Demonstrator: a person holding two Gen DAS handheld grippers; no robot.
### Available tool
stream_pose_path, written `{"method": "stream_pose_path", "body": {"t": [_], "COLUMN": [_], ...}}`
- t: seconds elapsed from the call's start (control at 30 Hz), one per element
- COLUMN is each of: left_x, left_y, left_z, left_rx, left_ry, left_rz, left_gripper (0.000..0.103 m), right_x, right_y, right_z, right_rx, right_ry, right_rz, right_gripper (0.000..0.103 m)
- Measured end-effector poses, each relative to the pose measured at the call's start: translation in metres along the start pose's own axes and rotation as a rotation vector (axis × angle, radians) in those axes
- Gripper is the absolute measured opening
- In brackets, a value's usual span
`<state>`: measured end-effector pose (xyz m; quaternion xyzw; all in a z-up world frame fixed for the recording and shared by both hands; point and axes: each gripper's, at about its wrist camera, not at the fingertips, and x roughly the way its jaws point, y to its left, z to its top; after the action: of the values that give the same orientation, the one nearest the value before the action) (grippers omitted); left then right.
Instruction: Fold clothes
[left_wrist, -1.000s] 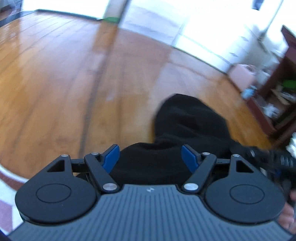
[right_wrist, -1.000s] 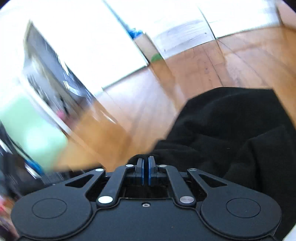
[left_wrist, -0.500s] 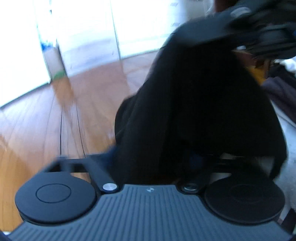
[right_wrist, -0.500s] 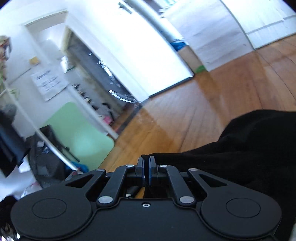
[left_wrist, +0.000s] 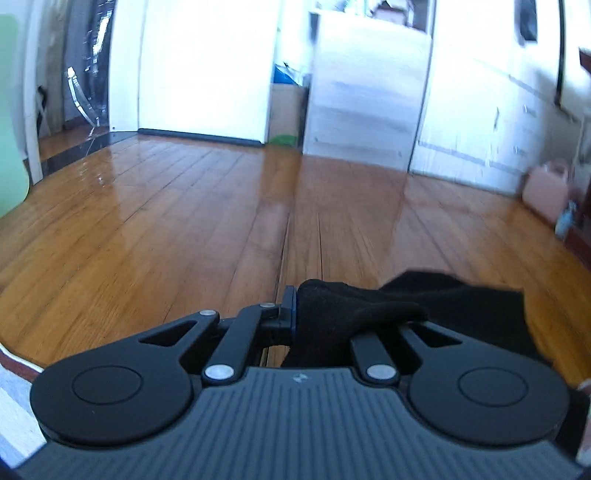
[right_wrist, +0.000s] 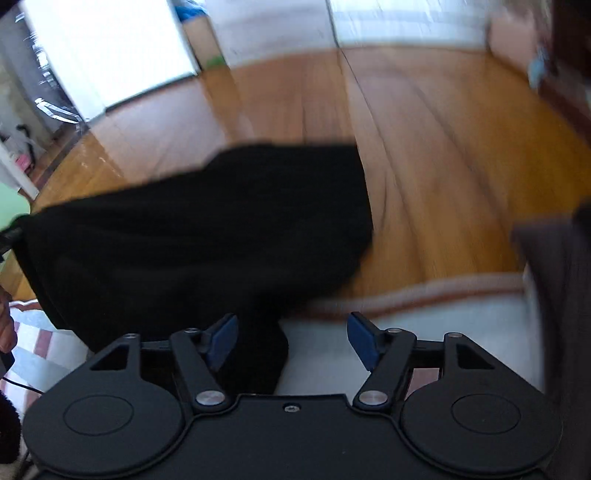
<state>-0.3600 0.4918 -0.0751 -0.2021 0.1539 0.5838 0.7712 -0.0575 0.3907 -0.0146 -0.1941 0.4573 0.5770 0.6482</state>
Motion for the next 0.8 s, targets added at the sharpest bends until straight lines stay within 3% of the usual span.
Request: {"method": "stream_pose_path", "body": {"t": [0.1, 0.2, 0.27, 0.33, 0.37, 0.43, 0.47, 0.53, 0.63, 0.7, 0.8], "left_x": [-0.009, -0.026, -0.032, -0.036, -0.035, -0.034, -0.037, -0.049, -0.066, -0.067, -0.039], "left_y": [0.01, 0.032, 0.058, 0.072, 0.071, 0.07, 0.076, 0.094, 0.143, 0.172, 0.189], "left_z": [0.007, 0.017, 0.02, 0.014, 0.013, 0.013, 0.014, 0.015, 0.014, 0.0, -0.01], "left_rx": [-0.031, -0.08, -0.194, -0.204, -0.172, -0.114, -0.136, -0.207, -0.44, -0.573, -0.511], "left_ry": [-0.044, -0.09, -0.108, -0.125, -0.118, -0.105, -0.116, -0.15, -0.196, -0.135, 0.135], "left_rz": [0.012, 0.038, 0.014, -0.011, 0.011, 0.054, 0.062, 0.083, 0.22, 0.331, 0.39], "left_gripper": [0.004, 0.004, 0.004, 0.004, 0.004, 0.004, 0.004, 0.004, 0.005, 0.004, 0.004], "right_x": [0.025, 0.025, 0.023, 0.036, 0.045, 0.064, 0.073, 0.073, 0.077, 0.081, 0.076], "right_y": [-0.003, 0.007, 0.016, 0.033, 0.042, 0.061, 0.071, 0.088, 0.101, 0.104, 0.124], "right_z": [0.0, -0.002, -0.01, -0.019, -0.023, -0.032, -0.037, -0.041, -0.044, -0.046, -0.059], "right_rx": [0.082, 0.046, 0.005, -0.049, -0.076, -0.161, -0.204, -0.309, -0.374, -0.385, -0.47], "right_ry": [0.145, 0.15, 0.137, 0.184, 0.22, 0.286, 0.319, 0.255, 0.197, 0.165, 0.062], "right_rz": [0.035, 0.093, 0.135, 0.189, 0.218, 0.188, 0.172, 0.125, 0.124, 0.129, 0.176], "right_gripper": [0.071, 0.071, 0.071, 0.071, 0.071, 0.071, 0.071, 0.071, 0.071, 0.071, 0.071]}}
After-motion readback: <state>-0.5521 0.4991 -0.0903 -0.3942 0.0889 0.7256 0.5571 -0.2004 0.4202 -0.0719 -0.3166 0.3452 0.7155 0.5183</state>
